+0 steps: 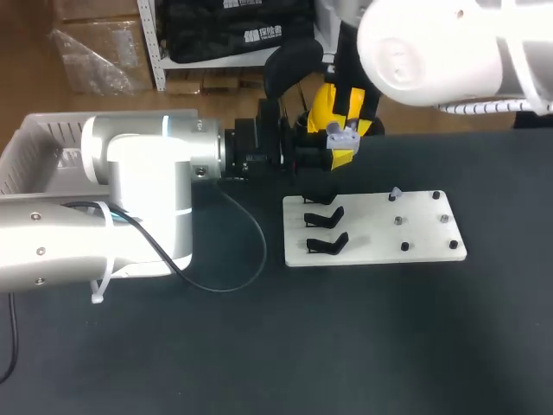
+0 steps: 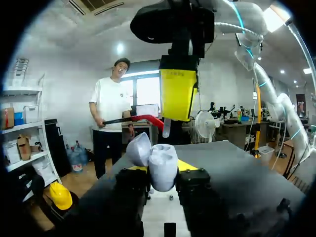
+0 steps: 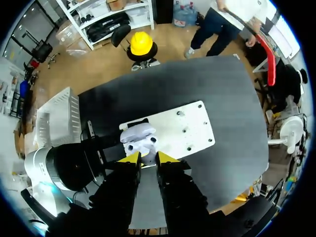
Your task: Pick up each earbud case from the left stands, insert the matching earbuds, close the lid, and place the case in the box.
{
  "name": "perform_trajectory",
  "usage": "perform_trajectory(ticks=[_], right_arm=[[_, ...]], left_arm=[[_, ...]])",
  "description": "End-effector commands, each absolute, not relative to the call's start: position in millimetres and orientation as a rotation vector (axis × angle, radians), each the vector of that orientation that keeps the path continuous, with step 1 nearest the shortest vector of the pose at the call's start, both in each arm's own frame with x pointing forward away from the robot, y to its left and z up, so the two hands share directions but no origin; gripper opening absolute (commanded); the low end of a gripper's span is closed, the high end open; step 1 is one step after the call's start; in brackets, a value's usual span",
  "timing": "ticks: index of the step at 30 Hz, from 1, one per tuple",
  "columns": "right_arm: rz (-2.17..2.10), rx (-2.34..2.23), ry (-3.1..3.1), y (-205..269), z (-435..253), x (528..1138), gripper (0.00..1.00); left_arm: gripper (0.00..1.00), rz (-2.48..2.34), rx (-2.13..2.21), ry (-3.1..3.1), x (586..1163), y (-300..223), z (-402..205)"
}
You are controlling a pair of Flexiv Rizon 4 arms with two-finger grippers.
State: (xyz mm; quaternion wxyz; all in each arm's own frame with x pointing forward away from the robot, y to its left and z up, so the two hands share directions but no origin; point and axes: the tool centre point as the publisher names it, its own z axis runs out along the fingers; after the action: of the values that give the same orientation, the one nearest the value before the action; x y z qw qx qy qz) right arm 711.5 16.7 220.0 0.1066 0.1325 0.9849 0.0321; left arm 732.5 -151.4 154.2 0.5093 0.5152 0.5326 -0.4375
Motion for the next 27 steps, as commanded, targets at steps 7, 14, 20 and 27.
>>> perform_trajectory(ticks=[7, 14, 20, 27], right_arm=[[0.076, 0.385, 2.917, 18, 216, 718, 0.0], [0.057, 0.385, 2.919, 15, 211, 717, 0.0], [0.055, 0.385, 2.928, 16, 207, 715, 0.0], [0.05, 0.394, 2.937, 15, 200, 719, 0.0]], left_arm=[[0.0, -1.043, 1.229, 1.277, 729, -152, 152], [0.0, -1.043, 1.229, 1.277, 729, -152, 152], [0.0, -1.043, 1.229, 1.277, 729, -152, 152], [0.0, -1.043, 1.229, 1.277, 729, -152, 152]])
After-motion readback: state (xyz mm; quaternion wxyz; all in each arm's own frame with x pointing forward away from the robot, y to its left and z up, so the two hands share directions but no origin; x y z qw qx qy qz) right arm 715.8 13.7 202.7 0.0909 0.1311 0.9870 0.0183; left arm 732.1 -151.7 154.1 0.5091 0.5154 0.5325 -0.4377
